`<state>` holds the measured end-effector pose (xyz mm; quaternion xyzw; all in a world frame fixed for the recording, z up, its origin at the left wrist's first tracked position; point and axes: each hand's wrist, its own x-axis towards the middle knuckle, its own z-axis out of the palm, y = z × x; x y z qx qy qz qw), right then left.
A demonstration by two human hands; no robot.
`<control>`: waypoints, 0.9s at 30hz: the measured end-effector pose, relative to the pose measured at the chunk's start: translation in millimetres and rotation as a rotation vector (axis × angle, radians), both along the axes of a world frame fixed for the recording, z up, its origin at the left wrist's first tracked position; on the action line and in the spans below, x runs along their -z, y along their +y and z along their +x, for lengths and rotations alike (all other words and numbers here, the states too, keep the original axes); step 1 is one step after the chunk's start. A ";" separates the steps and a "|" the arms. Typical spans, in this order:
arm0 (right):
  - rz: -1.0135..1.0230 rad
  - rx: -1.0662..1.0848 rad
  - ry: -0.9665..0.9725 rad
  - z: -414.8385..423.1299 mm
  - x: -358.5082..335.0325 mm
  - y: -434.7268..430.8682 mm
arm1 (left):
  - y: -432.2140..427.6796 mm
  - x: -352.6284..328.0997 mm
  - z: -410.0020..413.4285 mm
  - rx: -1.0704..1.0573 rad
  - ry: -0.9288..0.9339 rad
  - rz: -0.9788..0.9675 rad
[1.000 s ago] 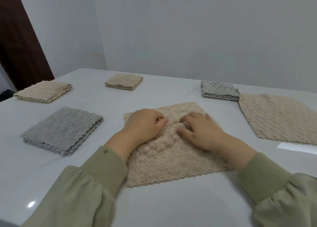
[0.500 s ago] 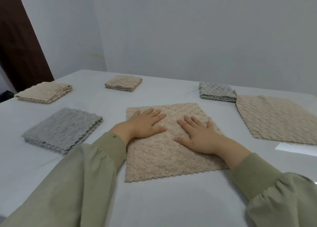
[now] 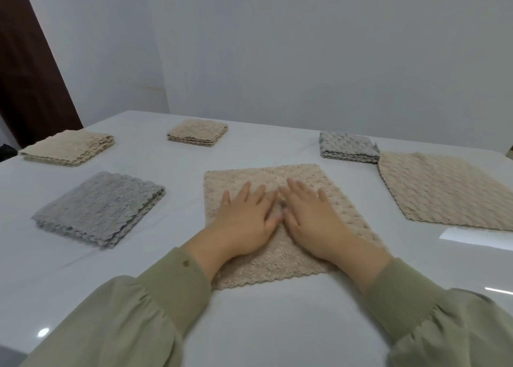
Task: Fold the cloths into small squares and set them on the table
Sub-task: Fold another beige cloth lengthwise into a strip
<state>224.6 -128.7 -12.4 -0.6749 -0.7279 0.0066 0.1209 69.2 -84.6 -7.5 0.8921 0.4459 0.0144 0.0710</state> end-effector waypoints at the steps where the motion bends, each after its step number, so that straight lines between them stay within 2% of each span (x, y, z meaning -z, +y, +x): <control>1: -0.111 -0.015 -0.061 -1.3 6.0 -0.4 | -3.1 4.7 0.5 0.008 0.067 -0.039; 3: -0.204 -0.006 -0.085 4.7 8.8 -0.4 | -3.1 10.9 -2.2 0.003 0.118 -0.054; 9: -0.226 0.069 -0.089 23.8 10.5 -1.1 | -3.2 16.4 -11.2 0.005 0.131 -0.010; 14: -0.247 0.186 -0.071 49.5 8.0 1.4 | 7.0 16.0 -19.2 0.017 0.085 -0.022; 18: -0.276 0.200 -0.093 61.9 0.2 3.5 | 27.9 14.8 -33.1 -0.058 0.030 -0.063; 21: -0.233 0.172 -0.141 65.4 -13.4 16.9 | 52.2 13.4 -30.5 -0.100 -0.120 -0.019; 24: -0.237 0.165 -0.028 65.9 -31.0 37.8 | 69.1 8.9 -23.2 -0.191 -0.453 0.058; 27: -0.321 0.194 0.023 67.6 -46.2 59.1 | 82.1 8.5 -22.2 -0.336 -0.679 0.023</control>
